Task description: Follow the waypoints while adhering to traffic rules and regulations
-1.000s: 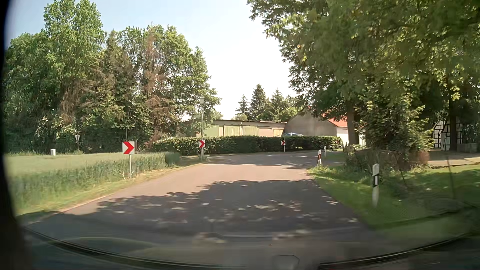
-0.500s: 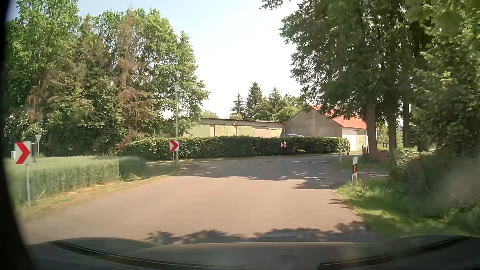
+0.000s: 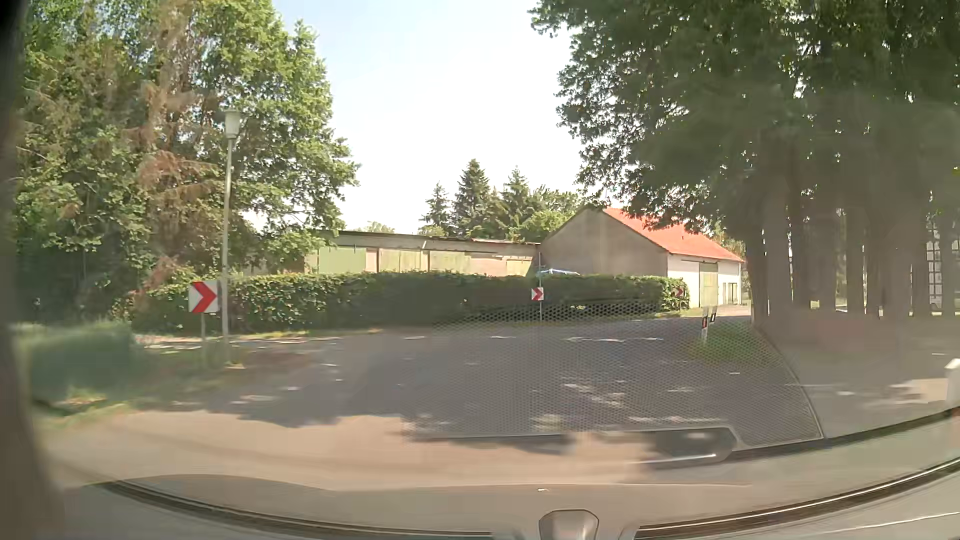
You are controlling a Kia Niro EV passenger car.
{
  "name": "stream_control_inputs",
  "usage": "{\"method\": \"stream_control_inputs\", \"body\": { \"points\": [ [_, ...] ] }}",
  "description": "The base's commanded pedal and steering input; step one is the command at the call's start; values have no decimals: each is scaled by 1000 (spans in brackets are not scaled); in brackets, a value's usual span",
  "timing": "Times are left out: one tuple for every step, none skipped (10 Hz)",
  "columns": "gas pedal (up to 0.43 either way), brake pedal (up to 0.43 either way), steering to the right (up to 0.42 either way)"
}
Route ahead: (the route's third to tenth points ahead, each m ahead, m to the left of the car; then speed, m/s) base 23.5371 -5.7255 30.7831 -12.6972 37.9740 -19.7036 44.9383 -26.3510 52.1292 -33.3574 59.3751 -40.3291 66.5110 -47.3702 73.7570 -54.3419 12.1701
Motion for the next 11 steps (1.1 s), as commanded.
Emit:
{"method": "stream_control_inputs", "body": {
  "points": [
    [79,6,77],
    [98,6,83],
    [130,6,90],
    [130,6,98],
    [130,6,105],
    [130,6,108],
    [130,6,111],
    [130,6,115],
    [130,6,118],
    [138,6,123],
    [157,6,127]
  ]
}}
